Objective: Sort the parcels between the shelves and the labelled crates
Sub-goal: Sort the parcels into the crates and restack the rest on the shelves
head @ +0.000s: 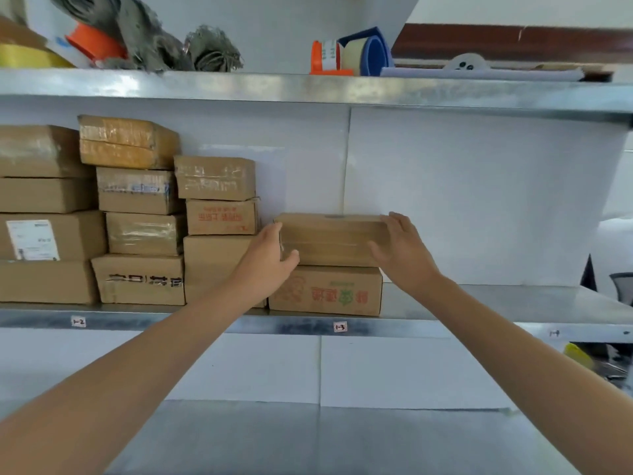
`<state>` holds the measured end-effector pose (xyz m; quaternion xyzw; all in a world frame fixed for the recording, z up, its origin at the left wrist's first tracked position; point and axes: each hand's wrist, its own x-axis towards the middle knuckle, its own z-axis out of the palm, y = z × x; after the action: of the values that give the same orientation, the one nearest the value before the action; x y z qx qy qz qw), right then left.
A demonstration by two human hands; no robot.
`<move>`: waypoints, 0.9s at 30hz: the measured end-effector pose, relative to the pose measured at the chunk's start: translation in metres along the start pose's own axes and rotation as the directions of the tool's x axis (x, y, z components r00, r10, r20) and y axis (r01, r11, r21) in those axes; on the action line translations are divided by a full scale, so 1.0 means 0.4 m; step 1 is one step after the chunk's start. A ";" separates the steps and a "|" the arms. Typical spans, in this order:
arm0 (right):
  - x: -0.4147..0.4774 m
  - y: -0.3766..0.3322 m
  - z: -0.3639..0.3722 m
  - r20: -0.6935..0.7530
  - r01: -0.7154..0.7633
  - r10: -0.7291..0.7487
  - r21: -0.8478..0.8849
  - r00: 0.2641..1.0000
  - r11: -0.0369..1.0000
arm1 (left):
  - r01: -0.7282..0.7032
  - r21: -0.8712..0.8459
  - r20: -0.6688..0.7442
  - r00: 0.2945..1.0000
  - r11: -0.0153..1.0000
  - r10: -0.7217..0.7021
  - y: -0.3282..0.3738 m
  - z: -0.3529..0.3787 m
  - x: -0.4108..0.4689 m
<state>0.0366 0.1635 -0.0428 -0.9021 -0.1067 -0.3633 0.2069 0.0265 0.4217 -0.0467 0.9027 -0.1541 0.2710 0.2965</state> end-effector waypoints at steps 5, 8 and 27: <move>0.026 0.066 0.010 0.008 -0.213 0.217 0.231 0.976 0.949 | 0.132 -0.100 -0.052 0.989 0.986 -0.138 0.041 0.039 0.033; 0.028 0.084 0.030 0.104 -0.308 0.291 0.384 0.951 0.870 | 0.216 -0.124 -0.098 0.969 0.969 -0.228 0.056 0.047 0.054; -0.071 0.110 -0.029 0.019 -0.261 0.356 0.717 0.934 0.646 | 0.034 -0.702 -0.307 0.887 0.711 -0.346 0.121 0.033 -0.078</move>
<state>0.0246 0.1178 -0.0681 -0.7327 -0.0696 -0.3082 0.6027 -0.0145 0.3798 -0.0519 0.6625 -0.0791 0.3491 0.6580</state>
